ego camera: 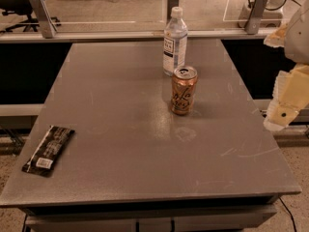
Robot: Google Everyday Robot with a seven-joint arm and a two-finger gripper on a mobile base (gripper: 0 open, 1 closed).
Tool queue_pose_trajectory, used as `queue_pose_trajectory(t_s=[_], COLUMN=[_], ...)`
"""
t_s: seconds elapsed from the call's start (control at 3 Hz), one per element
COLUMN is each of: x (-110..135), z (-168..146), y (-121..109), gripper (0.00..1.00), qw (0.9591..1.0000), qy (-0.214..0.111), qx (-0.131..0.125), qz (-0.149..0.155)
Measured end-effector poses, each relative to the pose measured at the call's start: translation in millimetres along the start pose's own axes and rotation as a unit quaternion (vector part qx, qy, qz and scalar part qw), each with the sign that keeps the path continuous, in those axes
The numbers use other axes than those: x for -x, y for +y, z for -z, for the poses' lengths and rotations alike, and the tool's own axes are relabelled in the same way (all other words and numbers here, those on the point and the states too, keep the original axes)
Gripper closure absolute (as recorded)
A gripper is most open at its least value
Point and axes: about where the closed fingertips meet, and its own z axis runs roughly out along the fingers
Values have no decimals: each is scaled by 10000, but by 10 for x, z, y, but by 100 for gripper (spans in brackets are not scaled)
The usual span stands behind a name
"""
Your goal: Move orange can near rxbar chocolate
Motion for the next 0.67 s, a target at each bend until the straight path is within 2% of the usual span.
queue_pose_trajectory(t_s=[0.33, 0.67], x=[0, 219], z=[1, -200], y=[0, -132], gripper=[0, 0], qw=[10000, 9995], qy=[0, -257], qx=[-1, 59], qz=[0, 159])
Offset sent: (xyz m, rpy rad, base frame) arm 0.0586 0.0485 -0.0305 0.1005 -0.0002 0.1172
